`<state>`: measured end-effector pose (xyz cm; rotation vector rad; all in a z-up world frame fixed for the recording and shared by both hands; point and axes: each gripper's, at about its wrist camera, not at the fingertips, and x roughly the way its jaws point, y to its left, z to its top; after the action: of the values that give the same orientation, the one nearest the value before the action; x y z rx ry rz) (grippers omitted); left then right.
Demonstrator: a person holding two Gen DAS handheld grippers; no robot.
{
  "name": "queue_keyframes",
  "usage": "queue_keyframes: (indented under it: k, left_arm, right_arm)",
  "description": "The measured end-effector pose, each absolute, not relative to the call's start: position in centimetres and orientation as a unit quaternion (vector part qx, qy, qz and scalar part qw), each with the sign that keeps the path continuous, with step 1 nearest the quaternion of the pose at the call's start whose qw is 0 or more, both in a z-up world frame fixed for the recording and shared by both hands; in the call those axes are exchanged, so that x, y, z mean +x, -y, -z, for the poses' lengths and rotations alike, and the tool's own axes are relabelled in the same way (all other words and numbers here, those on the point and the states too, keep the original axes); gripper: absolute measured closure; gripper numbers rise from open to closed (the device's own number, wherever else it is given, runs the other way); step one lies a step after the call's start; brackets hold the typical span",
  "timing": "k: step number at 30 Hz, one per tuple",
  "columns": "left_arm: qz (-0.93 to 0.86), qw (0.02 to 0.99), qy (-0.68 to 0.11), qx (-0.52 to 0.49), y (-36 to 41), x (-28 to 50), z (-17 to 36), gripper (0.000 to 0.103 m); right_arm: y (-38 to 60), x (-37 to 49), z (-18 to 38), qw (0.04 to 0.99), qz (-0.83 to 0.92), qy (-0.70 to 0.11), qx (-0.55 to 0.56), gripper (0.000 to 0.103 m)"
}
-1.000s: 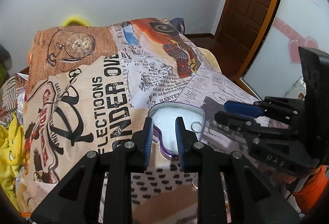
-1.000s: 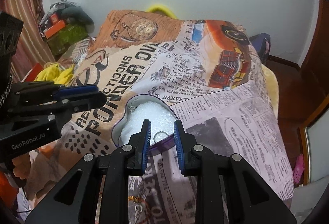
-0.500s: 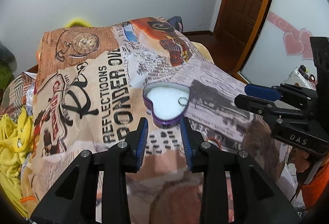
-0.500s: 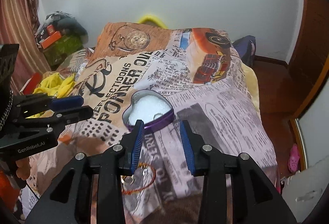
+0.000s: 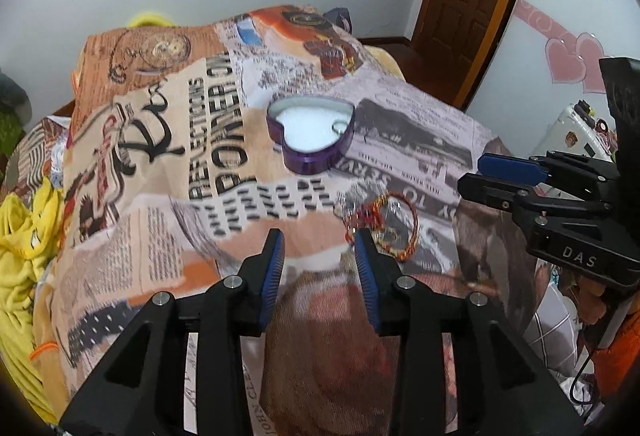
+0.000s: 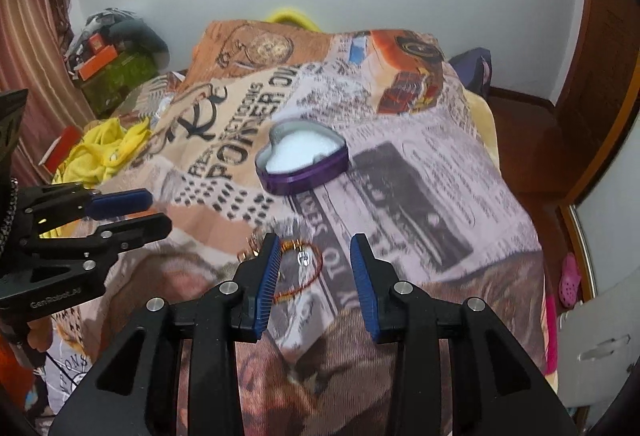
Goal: Organize jewelry
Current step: 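Withdraw both tools from the tin back toward the jewelry pile, then grasp a stone-set ring with the left tool while the right tool grasps a silver ring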
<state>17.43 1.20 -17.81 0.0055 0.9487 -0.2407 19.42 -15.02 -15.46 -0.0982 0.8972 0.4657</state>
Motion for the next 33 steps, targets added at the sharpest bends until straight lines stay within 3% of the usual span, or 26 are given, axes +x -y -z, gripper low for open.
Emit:
queue_keyframes:
  k: [17, 20, 22, 26, 33]
  left_arm:
    - [0.129, 0.86, -0.493, -0.011, 0.4, 21.1, 22.3, 0.068]
    - [0.136, 0.857, -0.497, -0.009, 0.9, 21.9, 22.9, 0.078]
    - [0.139, 0.855, -0.5, -0.005, 1.4, 22.4, 23.3, 0.09]
    - [0.148, 0.854, -0.498, -0.011, 1.6, 22.8, 23.4, 0.09]
    - [0.16, 0.848, -0.506, -0.014, 2.1, 23.4, 24.0, 0.09]
  right_arm:
    - [15.2, 19.5, 19.3, 0.849, -0.243, -0.468, -0.039, 0.07]
    - [15.1, 19.7, 19.5, 0.848, -0.247, -0.468, -0.037, 0.07]
    - [15.0, 20.0, 19.7, 0.847, -0.249, -0.469, -0.035, 0.07]
    - [14.9, 20.3, 19.9, 0.846, -0.254, -0.468, -0.031, 0.071]
    - [14.1, 20.5, 20.2, 0.841, -0.269, -0.468, -0.039, 0.086]
